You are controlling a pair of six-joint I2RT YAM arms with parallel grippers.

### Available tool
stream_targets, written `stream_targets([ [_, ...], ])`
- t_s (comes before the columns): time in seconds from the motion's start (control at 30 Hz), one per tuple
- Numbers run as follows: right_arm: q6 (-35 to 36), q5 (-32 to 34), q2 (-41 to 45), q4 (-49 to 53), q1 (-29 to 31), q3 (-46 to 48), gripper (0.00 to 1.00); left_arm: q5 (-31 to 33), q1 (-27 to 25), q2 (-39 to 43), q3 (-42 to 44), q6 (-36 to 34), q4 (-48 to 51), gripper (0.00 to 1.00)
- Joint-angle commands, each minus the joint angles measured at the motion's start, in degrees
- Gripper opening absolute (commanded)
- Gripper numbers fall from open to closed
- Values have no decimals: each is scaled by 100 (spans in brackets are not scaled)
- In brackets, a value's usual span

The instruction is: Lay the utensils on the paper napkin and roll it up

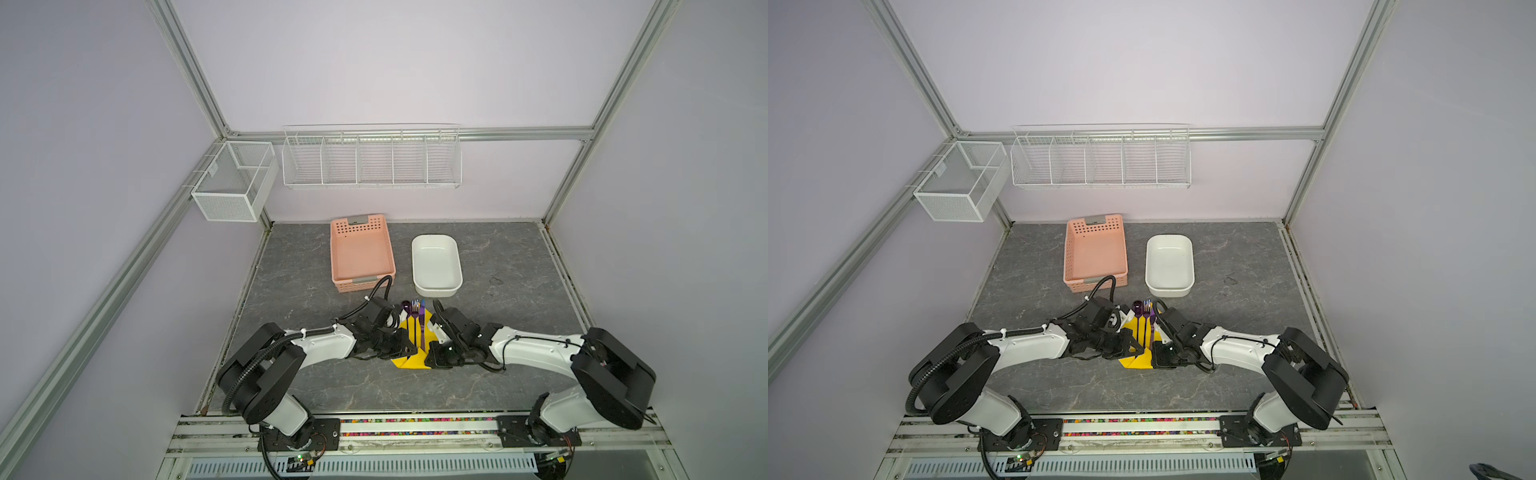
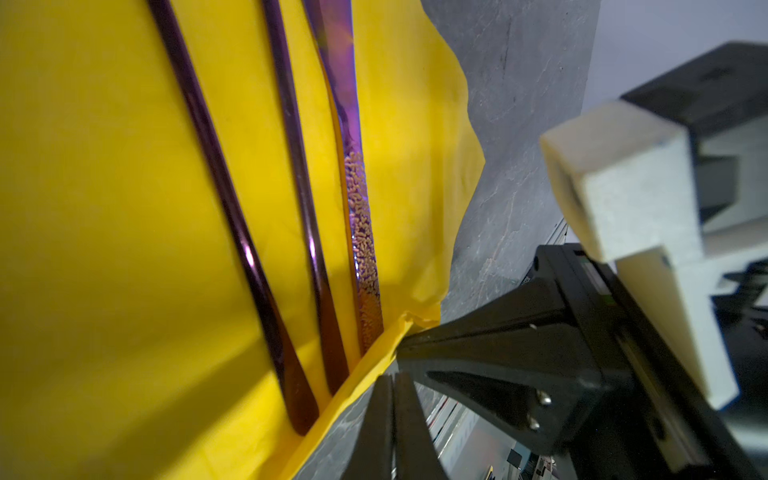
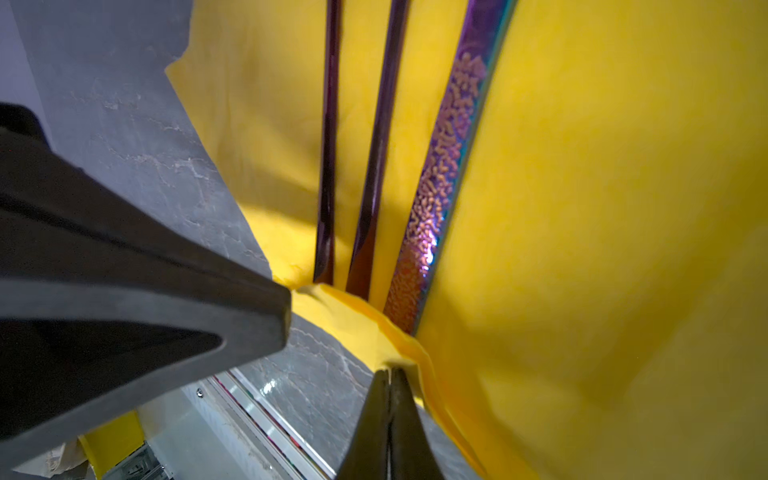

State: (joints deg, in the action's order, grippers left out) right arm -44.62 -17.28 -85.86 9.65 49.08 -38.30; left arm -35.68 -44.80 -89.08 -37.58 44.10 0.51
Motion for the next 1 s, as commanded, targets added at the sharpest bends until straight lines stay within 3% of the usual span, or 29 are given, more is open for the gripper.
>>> stream_targets([
  [0.0, -184, -215, -135, -288, -69, -4, 7, 70, -105, -83, -199, -151, 220, 7],
  [0.23, -282, -224, -108, -359, -195, 85, 7, 412, -293, -268, -554, -323, 812, 8],
  [0.5, -315, -215, 379, -154, -354, 172, 7, 690, -363, -532, -882, -442, 1147, 2],
  [0.97, 5, -270, 1432, 1036, -1312, 263, 10, 1030, -389, -590, -997, -498, 1397, 0],
])
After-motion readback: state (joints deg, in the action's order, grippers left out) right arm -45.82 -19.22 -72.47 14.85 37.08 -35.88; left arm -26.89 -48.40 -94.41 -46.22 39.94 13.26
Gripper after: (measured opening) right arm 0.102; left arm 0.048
